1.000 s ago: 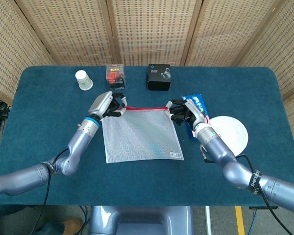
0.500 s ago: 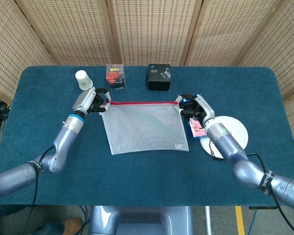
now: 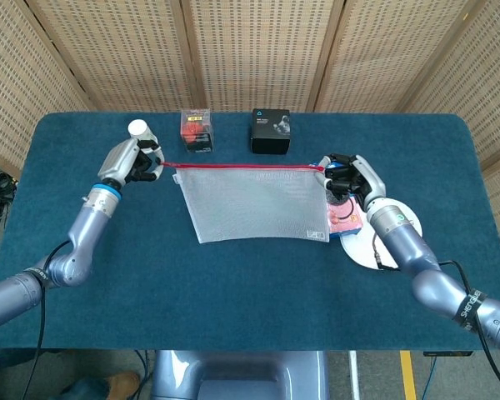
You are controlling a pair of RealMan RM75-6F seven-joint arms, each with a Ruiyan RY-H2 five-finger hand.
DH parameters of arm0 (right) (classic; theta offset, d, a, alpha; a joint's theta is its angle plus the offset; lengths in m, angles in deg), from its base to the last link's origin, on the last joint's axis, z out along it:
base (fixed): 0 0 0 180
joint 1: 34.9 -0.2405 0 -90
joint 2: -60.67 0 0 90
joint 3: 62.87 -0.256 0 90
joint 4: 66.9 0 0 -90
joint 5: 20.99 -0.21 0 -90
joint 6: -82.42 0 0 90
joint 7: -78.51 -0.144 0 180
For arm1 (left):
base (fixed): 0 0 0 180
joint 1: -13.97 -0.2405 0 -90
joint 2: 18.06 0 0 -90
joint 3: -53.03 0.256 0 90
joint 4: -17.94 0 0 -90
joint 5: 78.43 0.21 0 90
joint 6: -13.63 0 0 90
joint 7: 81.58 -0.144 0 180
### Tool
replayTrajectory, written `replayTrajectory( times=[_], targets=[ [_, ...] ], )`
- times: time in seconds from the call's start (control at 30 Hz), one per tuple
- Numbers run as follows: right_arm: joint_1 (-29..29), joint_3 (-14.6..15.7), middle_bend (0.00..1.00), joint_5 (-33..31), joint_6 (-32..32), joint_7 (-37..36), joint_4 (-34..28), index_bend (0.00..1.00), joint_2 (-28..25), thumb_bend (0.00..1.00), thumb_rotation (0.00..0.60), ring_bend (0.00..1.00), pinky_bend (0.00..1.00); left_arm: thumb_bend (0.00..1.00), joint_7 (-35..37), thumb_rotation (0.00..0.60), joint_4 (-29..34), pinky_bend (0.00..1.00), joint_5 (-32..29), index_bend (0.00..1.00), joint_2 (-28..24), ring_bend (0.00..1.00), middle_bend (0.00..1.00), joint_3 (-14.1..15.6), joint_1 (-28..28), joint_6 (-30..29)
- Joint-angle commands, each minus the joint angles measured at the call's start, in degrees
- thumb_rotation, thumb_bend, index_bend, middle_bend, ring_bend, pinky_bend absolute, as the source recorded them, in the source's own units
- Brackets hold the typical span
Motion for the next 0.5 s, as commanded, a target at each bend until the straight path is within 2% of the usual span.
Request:
replayTrajectory(
  times=[0.03, 0.1, 0.13, 0.17, 0.2, 0.23, 0.27, 0.3, 0.33, 0.4, 0.43, 0.5],
  targets=[
    [0.19, 0.06, 0.91, 0.33, 0.23, -0.32, 0.17, 0.77, -0.09, 0.79, 0.600, 0.95, 0.86, 0.88, -0.61, 0.600, -0.15, 1.00, -0.98, 0.86, -0.20, 0.99, 1.00, 0.00, 0.26, 0.29],
    [0.33, 0.11, 0.91, 1.15, 0.44, -0.34, 0.30, 0.76, -0.05, 0.78, 0.600, 0.95, 0.86, 0.85, -0.89, 0.600, -0.16, 1.00, -1.57, 0.86, -0.14, 0.99, 1.00, 0.04, 0.39, 0.43],
    [0.53, 0.14, 0.91, 2.26, 0.19, -0.14, 0.33, 0.68, 0.11, 0.70, 0.600, 0.95, 0.86, 0.74, -1.11, 0.600, -0.22, 1.00, -1.80, 0.81, -0.03, 0.99, 1.00, 0.07, 0.44, 0.29],
    [0.73, 0.58, 0.90, 3.95, -0.33, 0.55, 0.53, 0.51, 0.47, 0.51, 0.600, 0.95, 0.86, 0.61, -1.51, 0.600, -0.30, 1.00, -1.61, 0.70, 0.06, 0.99, 1.00, 0.38, 0.53, 0.36],
    [0.89, 0.74, 0.90, 5.25, -0.13, 0.80, 0.65, 0.37, 0.64, 0.35, 0.600, 0.95, 0.86, 0.35, -1.70, 0.600, -0.18, 1.00, -1.58, 0.45, -0.15, 0.98, 0.99, 0.76, 0.60, 1.19],
    [1.07, 0.91, 0.88, 6.40, 0.12, 1.02, 0.90, 0.17, 0.70, 0.13, 0.600, 0.95, 0.86, 0.14, -1.59, 0.598, 0.11, 1.00, -1.62, 0.20, -0.54, 0.98, 0.98, 0.96, 0.65, 2.26],
    [1.18, 1.28, 0.86, 7.75, -0.29, 1.67, 1.32, 0.06, 0.85, 0.02, 0.600, 0.95, 0.86, 0.04, -1.48, 0.583, 0.16, 1.00, -1.50, 0.08, -0.76, 0.98, 0.97, 0.97, 0.67, 2.58],
    [1.30, 1.46, 0.84, 8.73, -0.80, 1.95, 1.57, 0.01, 1.15, 0.00, 0.600, 0.94, 0.85, 0.00, -1.52, 0.535, 0.05, 1.00, -1.18, 0.00, -0.75, 0.97, 0.96, 1.00, 0.67, 2.33],
    [1.43, 1.78, 0.83, 9.74, -1.35, 2.35, 1.89, 0.00, 1.38, 0.00, 0.600, 0.94, 0.85, 0.00, -1.50, 0.465, -0.09, 1.00, -0.50, 0.00, -0.51, 0.97, 0.95, 0.96, 0.55, 1.41],
    [1.60, 1.94, 0.82, 10.21, -1.83, 2.34, 2.18, 0.00, 1.48, 0.00, 0.600, 0.94, 0.85, 0.00, -0.79, 0.368, 0.18, 1.00, 0.36, 0.00, -0.38, 0.97, 0.95, 0.69, 0.21, 0.57],
    [1.62, 2.08, 0.81, 10.38, -1.96, 2.46, 2.30, 0.00, 1.43, 0.00, 0.600, 0.94, 0.85, 0.00, -0.42, 0.350, 0.40, 1.00, 0.77, 0.00, -0.49, 0.97, 0.95, 0.56, 0.04, 0.35],
    [1.60, 2.62, 0.81, 10.77, -2.00, 3.08, 2.55, 0.00, 1.13, 0.00, 0.600, 0.93, 0.85, 0.00, 0.28, 0.354, 0.79, 1.00, 1.60, 0.00, -0.71, 0.97, 0.95, 0.22, -0.28, -0.35]
  ],
)
